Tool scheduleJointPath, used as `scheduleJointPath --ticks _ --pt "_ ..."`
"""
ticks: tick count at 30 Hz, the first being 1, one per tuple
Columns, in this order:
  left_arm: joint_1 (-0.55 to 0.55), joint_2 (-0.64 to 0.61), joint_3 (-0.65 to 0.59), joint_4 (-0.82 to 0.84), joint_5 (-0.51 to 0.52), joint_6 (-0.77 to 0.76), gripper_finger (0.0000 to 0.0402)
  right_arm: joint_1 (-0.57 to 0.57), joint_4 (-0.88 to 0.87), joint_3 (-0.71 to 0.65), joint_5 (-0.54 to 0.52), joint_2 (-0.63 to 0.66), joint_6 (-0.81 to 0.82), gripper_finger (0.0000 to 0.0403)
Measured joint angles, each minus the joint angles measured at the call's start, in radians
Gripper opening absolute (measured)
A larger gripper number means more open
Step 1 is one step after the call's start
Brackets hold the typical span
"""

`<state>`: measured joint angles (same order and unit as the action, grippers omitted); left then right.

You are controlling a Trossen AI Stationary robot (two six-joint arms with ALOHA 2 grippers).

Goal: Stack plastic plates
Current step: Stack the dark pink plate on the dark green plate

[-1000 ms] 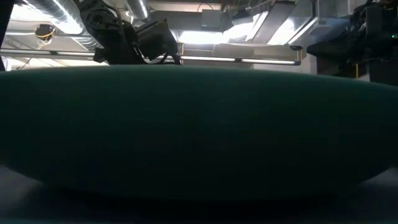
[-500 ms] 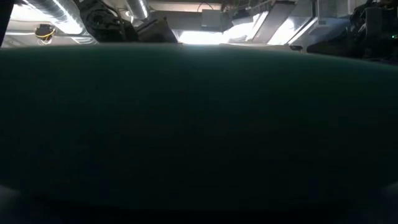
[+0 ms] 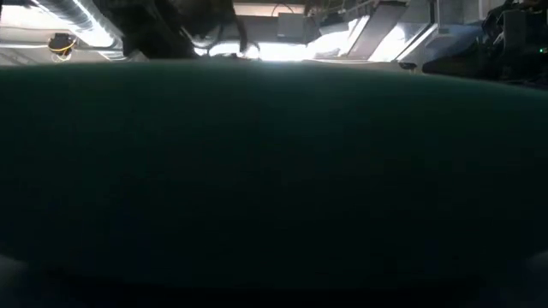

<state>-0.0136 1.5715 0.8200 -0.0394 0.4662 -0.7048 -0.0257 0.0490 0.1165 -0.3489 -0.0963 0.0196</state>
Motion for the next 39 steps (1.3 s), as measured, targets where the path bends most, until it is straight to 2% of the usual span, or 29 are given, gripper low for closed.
scheduleJointPath --ticks 6,16,28,34,39 --pt "0.061 -0.071 0.0 -0.001 0.001 0.053 0.0013 0.0 -0.002 0.0 0.0 0.0 0.0 0.0025" --pt "0.196 -0.079 0.0 0.0 -0.117 0.08 0.0014 0.0 -0.003 0.0 0.001 0.0 0.0 0.0025" --pt "0.383 -0.072 0.0 -0.012 -0.09 0.079 0.0014 0.0 -0.007 0.0 0.001 0.0 0.0 0.0025" --pt "0.417 -0.007 0.001 -0.062 -0.037 0.088 0.0014 0.0 -0.007 0.0 0.001 0.0 0.001 0.0025" --pt "0.424 0.052 0.001 -0.098 -0.043 0.08 0.0014 0.0 -0.007 0.0 0.001 0.0 0.0 0.0025"
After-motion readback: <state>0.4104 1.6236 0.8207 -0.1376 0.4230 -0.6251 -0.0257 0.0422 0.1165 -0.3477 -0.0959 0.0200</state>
